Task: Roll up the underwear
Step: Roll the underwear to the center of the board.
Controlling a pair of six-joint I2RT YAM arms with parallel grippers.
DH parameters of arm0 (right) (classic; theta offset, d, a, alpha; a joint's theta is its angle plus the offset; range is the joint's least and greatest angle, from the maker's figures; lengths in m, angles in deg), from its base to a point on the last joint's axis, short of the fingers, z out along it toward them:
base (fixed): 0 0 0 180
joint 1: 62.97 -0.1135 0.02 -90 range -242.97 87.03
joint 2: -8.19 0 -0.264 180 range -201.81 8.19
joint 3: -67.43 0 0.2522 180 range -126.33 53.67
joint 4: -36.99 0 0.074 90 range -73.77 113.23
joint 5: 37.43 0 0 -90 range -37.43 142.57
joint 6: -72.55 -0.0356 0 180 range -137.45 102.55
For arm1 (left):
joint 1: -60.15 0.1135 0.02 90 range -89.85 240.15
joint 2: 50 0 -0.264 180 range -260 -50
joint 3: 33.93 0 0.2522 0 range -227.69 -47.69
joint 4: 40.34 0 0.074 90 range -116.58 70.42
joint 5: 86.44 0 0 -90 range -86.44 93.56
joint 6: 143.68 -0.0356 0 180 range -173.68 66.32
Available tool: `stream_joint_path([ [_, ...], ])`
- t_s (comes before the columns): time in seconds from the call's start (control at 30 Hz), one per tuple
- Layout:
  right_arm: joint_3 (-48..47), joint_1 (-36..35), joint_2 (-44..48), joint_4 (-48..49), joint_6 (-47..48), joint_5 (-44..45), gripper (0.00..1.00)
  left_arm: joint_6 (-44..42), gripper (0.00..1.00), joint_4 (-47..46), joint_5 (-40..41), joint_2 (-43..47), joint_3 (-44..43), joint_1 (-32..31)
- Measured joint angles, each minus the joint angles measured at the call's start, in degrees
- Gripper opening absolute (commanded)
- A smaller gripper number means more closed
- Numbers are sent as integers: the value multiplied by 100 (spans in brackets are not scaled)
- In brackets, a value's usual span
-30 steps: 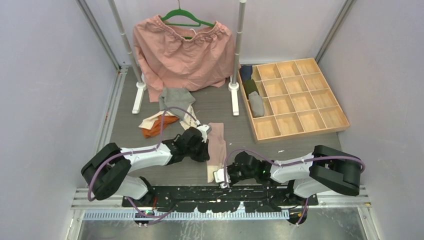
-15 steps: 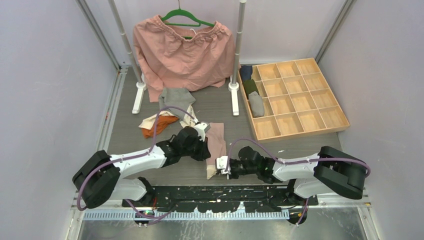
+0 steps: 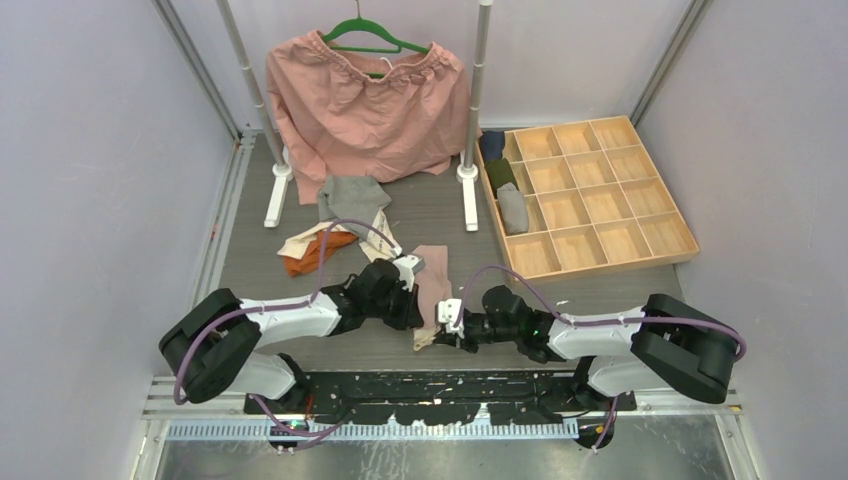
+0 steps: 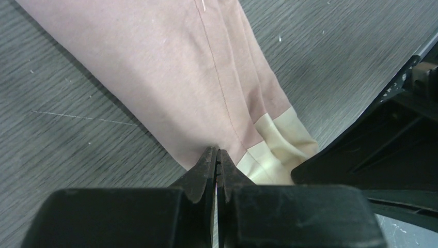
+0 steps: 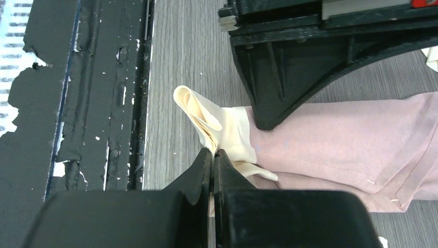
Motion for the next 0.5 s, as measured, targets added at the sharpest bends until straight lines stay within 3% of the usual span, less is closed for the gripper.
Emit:
stream_joint_path([
  [0.5, -369, 188, 199, -750, 17, -4, 1, -4, 1, -66, -4, -103, 68, 0],
])
